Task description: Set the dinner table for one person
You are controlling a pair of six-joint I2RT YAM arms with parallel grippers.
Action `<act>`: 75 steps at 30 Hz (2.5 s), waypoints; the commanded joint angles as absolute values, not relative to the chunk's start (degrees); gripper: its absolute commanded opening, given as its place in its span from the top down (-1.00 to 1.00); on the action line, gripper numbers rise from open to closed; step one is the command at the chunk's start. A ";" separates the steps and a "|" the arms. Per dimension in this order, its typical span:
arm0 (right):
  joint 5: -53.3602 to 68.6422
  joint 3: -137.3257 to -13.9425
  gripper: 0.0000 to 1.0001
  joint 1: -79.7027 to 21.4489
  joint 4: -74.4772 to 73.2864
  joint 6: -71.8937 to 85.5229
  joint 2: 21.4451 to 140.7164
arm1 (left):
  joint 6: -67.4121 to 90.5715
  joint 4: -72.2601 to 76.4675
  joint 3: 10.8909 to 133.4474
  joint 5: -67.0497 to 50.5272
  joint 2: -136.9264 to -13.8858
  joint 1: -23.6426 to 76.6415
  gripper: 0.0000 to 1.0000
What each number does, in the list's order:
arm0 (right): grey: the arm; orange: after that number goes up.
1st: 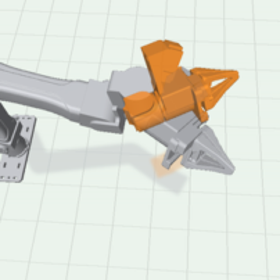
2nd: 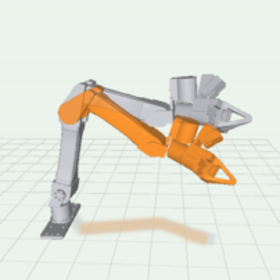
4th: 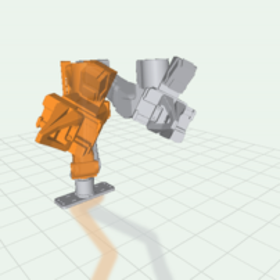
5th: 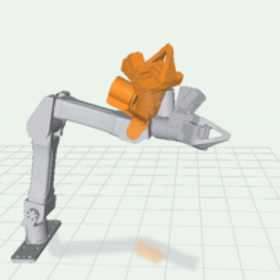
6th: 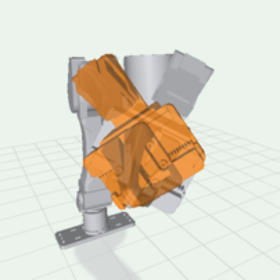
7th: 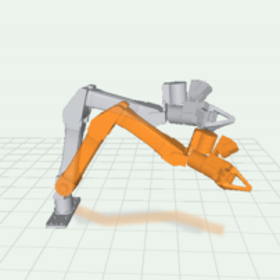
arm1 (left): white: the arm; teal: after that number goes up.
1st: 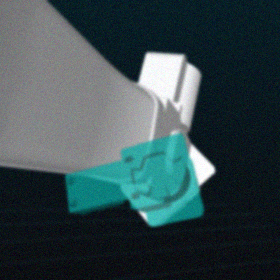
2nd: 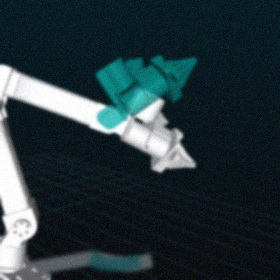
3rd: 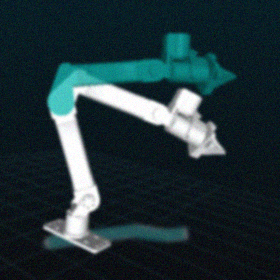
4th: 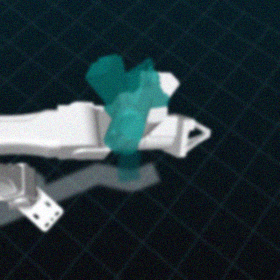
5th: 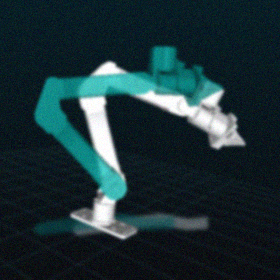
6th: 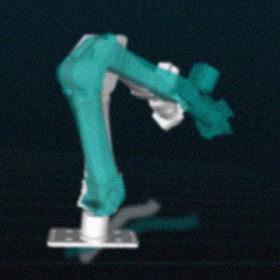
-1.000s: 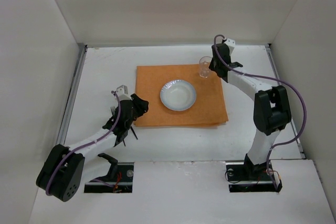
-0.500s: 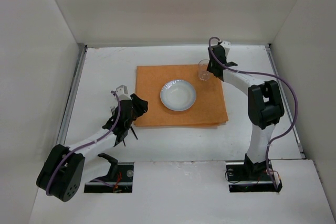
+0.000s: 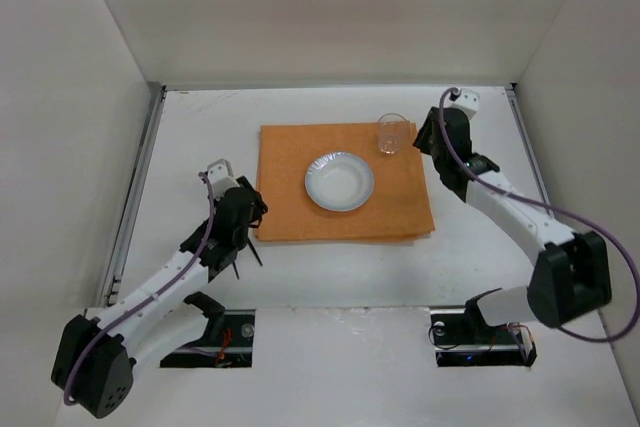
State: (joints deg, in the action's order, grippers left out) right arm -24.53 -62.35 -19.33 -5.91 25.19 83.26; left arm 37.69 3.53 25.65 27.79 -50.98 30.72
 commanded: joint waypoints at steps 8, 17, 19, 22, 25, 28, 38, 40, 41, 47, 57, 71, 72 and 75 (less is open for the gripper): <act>-16.19 -40.71 0.69 -30.00 5.01 29.62 63.12 | 43.06 -19.78 28.39 38.41 -53.87 35.01 0.41; -13.45 -31.47 0.45 -34.76 12.30 32.34 61.79 | 50.00 -19.78 28.39 34.46 -60.29 35.11 0.42; -13.45 -31.12 0.44 -34.76 12.92 32.69 61.44 | 50.62 -19.69 27.95 33.93 -61.08 34.41 0.42; -13.27 -30.24 0.42 -34.76 14.24 33.40 60.56 | 51.06 -17.15 26.46 33.23 -61.52 34.23 0.43; -13.27 -29.71 0.40 -34.85 14.85 33.49 60.03 | 51.06 -14.25 25.14 31.03 -61.61 33.88 0.45; -12.75 -29.79 0.39 -34.85 15.03 33.75 60.64 | 51.24 -13.80 24.35 30.32 -62.66 33.18 0.50; -12.39 -29.27 0.34 -34.85 15.56 34.10 60.12 | 52.47 -12.74 22.68 29.18 -66.00 30.63 0.70; -12.13 -29.00 0.34 -34.41 15.73 34.36 60.12 | 52.38 -13.27 23.11 28.57 -66.27 30.02 0.83; -12.13 -28.92 0.33 -34.23 15.47 34.54 59.94 | 52.21 -13.36 23.03 28.39 -65.92 29.66 0.89; -12.92 -27.86 0.09 -33.01 16.17 34.98 58.45 | 51.07 -17.56 23.46 27.69 -55.92 27.73 0.99; -18.88 -26.63 -0.26 -28.26 12.23 37.17 55.38 | 48.25 -17.69 41.55 27.95 -55.87 38.51 1.00; -21.98 -22.33 -0.30 -18.59 8.44 42.98 46.68 | 47.81 3.51 77.58 21.36 -102.80 55.50 0.98; -22.23 -21.98 -0.30 -18.41 8.61 42.98 45.89 | 48.07 3.69 79.78 20.84 -105.62 55.59 0.98; -22.06 -21.62 -0.30 -17.62 9.23 43.24 46.93 | 49.74 3.16 84.98 19.16 -111.95 55.15 0.98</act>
